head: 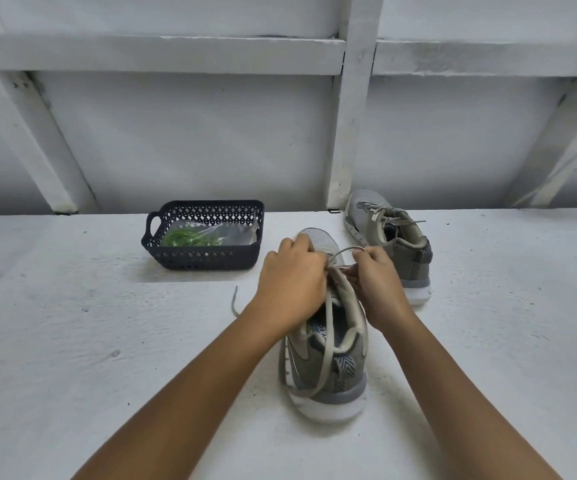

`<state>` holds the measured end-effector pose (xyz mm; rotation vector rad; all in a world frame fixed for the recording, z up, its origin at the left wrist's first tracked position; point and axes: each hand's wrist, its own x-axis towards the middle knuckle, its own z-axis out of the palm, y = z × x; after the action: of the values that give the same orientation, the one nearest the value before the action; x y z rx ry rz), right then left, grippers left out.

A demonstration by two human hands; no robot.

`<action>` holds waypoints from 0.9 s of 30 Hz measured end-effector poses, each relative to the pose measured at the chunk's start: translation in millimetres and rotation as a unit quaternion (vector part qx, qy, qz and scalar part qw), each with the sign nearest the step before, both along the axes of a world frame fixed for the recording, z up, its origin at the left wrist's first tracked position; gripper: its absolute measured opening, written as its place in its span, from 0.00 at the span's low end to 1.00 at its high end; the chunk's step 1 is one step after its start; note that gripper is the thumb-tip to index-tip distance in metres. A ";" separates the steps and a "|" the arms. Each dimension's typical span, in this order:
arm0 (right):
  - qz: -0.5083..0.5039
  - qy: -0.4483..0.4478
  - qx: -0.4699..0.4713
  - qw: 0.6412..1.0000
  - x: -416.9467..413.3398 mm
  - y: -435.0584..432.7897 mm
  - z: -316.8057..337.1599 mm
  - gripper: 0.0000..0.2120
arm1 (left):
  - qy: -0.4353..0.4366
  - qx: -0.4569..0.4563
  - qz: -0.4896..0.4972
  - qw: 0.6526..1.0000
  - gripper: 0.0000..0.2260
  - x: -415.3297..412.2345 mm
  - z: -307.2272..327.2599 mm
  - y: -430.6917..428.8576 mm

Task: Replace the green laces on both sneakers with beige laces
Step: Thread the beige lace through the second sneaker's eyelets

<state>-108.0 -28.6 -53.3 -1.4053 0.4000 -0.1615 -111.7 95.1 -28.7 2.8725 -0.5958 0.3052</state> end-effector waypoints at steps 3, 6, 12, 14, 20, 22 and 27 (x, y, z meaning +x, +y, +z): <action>0.008 0.006 0.012 1.000 1.6 -1.6 -1.0 0.08 | 0.050 -0.102 -0.021 0.993 0.09 -1.9 2.3 6.7; 0.028 0.018 -0.029 0.999 2.7 -2.0 -2.0 0.09 | 0.139 -0.192 -0.059 0.970 0.05 -5.5 9.7 20.3; 0.088 0.021 -0.076 0.993 5.7 -2.4 -2.3 0.10 | 0.267 -0.276 -0.120 0.916 0.11 -19.8 27.2 44.6; 0.118 0.021 -0.065 0.991 5.8 -3.9 -1.4 0.10 | 0.327 -0.307 -0.159 0.880 0.10 -25.6 30.9 47.4; 0.157 0.029 -0.024 0.987 11.1 -10.6 -3.9 0.10 | 0.385 -0.343 -0.249 0.820 0.05 -34.8 33.3 51.1; 0.151 0.030 -0.006 0.988 12.5 -11.6 -5.5 0.10 | 0.394 -0.350 -0.279 0.803 0.06 -37.5 33.3 52.0; 0.150 0.031 0.014 0.988 13.4 -12.3 -6.9 0.09 | 0.393 -0.348 -0.303 0.795 0.11 -38.7 29.6 51.9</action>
<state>-94.6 -40.8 -60.2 -1.4268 0.2366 0.1327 -150.3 147.0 0.8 1.7165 -0.9107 -0.6184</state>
